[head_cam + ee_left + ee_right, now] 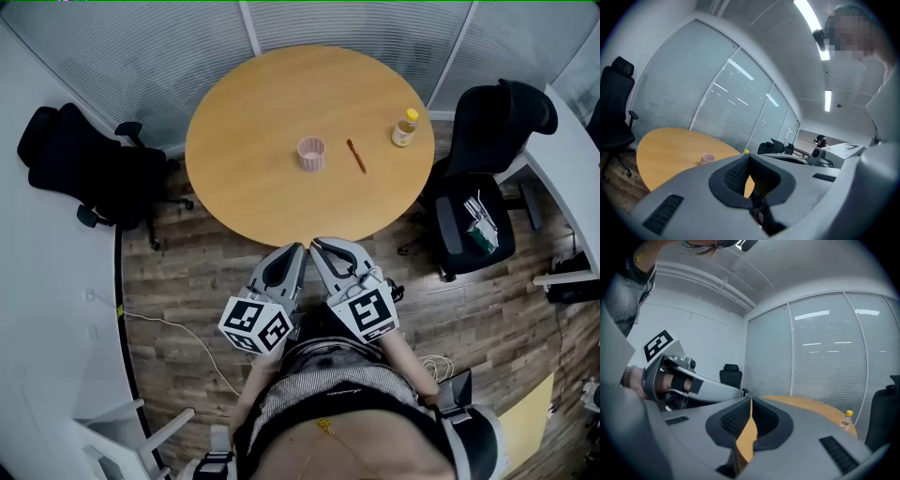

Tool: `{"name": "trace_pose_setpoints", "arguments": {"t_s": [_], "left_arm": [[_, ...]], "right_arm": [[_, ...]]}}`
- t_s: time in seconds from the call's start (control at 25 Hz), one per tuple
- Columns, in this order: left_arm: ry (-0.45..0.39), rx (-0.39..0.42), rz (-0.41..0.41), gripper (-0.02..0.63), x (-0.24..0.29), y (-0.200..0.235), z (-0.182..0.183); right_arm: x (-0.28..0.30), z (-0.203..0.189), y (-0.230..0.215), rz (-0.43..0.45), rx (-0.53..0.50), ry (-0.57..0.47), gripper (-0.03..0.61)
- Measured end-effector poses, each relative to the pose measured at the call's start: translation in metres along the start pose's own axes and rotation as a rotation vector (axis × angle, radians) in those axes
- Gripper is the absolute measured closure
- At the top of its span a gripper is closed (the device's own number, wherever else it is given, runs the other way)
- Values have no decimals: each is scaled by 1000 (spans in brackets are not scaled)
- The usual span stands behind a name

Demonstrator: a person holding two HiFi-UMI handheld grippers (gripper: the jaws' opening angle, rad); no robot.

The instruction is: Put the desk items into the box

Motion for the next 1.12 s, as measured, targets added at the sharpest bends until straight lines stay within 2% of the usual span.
{"name": "trace_pose_setpoints", "arguments": {"t_s": [0.48, 1.12], "left_arm": [[5, -9, -16, 612, 18, -1, 2], [25, 7, -66, 612, 42, 28, 24]], "right_arm": [[0, -7, -17, -11, 10, 9, 554], [30, 4, -34, -50, 25, 26, 554]]}}
Point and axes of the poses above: the fingertips, and each gripper's own axes: x forward along the fingers, y to its left, z out of its top, the point moved 8 cm from there along -x, backward along the fingers, and after that the axes turned 15 degrees about y, right-handed, at the moved point
